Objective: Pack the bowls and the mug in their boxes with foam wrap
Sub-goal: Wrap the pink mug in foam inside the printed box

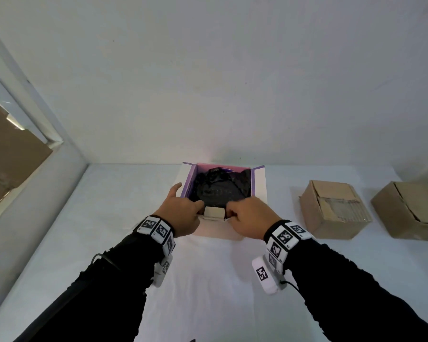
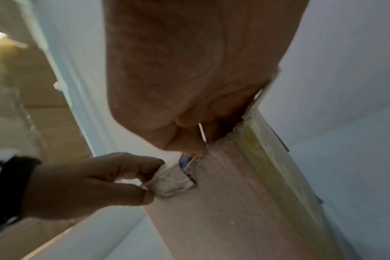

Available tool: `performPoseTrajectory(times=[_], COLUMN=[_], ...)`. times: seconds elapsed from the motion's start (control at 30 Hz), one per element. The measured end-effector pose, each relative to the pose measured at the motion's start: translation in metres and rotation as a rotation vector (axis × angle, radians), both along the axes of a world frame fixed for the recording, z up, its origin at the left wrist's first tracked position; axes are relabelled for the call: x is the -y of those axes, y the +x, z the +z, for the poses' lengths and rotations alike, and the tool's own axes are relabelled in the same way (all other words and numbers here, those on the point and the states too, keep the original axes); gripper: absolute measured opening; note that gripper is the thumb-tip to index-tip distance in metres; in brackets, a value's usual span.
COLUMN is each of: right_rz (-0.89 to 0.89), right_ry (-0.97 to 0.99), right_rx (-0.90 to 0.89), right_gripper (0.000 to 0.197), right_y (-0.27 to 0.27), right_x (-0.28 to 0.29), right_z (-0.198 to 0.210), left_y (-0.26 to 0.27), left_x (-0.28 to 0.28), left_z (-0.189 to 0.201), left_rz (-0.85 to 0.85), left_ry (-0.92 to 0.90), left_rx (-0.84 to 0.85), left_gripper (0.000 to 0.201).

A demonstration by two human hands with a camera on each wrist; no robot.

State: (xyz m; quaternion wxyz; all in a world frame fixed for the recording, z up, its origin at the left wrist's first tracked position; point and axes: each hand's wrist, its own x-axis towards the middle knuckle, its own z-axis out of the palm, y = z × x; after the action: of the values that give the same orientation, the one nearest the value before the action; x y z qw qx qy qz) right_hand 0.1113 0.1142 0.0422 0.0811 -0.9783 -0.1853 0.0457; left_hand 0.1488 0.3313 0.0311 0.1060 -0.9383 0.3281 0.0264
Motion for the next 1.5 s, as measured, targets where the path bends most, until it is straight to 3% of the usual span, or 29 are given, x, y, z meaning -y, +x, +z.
performPoseTrajectory(times=[0.07, 0.13, 0.27, 0.4, 0.57, 0.7, 0.87, 1.03, 1.27, 1.4, 1.5], right_rz=[-0.125, -0.241, -0.302, -0.354, -0.369, -0.378, -0.355, -0.373, -0.363, -0.284, -0.244], right_ry=[-0.001, -0.047, -0.126, -0.184, -0.156, -0.168, -0.22, -0.176, -0.21, -0.307, -0.2], right_rx=[0.135, 0.154, 0.029, -0.118, -0.125, -0.131, -0.154, -0.075, -0.168, 0.009, -0.004], right_gripper=[0.016, 0.015, 0.034, 0.034, 0.046, 0.065, 0.048, 0.055, 0.057, 0.043, 0.053], right_y=[0.005, 0.009, 0.019, 0.029, 0.029, 0.034, 0.04, 0.039, 0.045, 0.046, 0.058], right_x=[0.005, 0.003, -0.006, -0.004, -0.008, -0.003, -0.008, -0.013, -0.013, -0.021, -0.021], right_z=[0.004, 0.008, 0.016, 0.012, -0.006, -0.012, -0.012, -0.023, -0.014, -0.01, -0.01], left_y=[0.001, -0.002, -0.009, -0.005, 0.029, 0.053, 0.065, 0.064, 0.063, 0.063, 0.062], left_x=[0.008, 0.013, 0.028, 0.041, 0.04, 0.044, 0.051, 0.052, 0.051, 0.051, 0.05], left_z=[0.009, 0.013, 0.011, 0.027, 0.025, 0.004, -0.015, -0.024, -0.025, -0.026, -0.027], left_rz=[0.02, 0.02, -0.017, 0.061, 0.114, 0.141, 0.144, 0.11, 0.083, 0.079, 0.076], left_ry=[-0.03, -0.06, -0.132, -0.241, -0.428, -0.209, -0.091, -0.008, -0.011, -0.021, -0.037], left_rx=[-0.022, -0.031, -0.15, -0.455, -0.27, -0.326, -0.242, -0.122, -0.084, -0.085, -0.104], left_gripper=[0.038, 0.037, 0.035, 0.027, 0.031, 0.084, 0.101, 0.096, 0.079, 0.075, 0.073])
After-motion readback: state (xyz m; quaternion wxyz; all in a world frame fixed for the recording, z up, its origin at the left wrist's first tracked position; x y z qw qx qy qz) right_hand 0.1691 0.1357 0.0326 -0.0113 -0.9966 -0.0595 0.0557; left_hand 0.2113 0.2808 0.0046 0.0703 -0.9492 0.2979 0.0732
